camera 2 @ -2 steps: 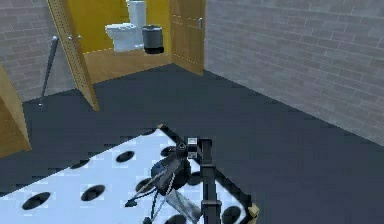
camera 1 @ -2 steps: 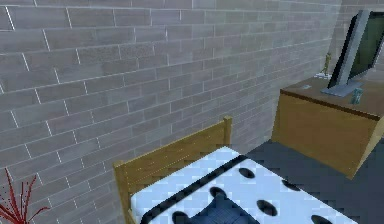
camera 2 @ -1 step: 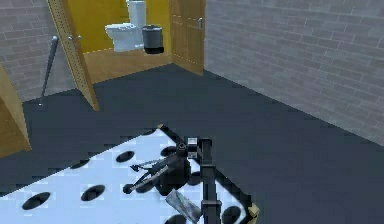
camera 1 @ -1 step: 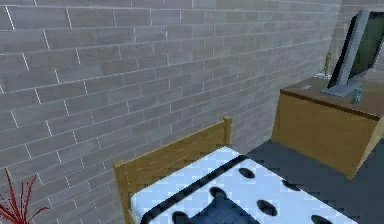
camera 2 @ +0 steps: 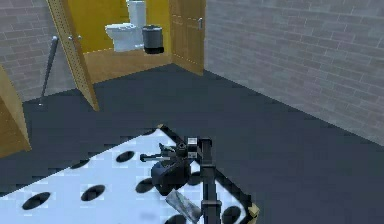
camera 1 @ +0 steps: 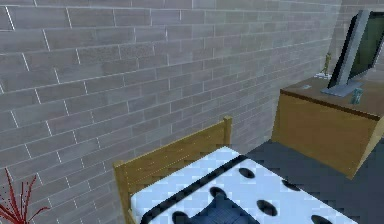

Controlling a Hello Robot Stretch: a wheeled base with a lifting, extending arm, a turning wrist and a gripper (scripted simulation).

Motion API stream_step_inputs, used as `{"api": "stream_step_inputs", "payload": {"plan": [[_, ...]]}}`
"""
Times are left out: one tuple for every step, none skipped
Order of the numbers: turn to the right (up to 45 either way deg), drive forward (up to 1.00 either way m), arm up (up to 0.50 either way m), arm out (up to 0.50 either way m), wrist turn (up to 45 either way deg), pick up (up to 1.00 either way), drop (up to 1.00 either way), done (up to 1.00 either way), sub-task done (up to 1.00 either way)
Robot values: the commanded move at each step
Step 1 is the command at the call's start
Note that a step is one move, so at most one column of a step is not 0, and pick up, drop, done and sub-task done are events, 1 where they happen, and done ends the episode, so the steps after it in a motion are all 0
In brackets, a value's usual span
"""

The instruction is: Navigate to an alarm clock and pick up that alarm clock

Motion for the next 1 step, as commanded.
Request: {"api": "stream_step_inputs", "payload": {"plan": [[0.0,0.0,0.0,0.0,3.0,0.0,0.0,0.0,0.0]]}}
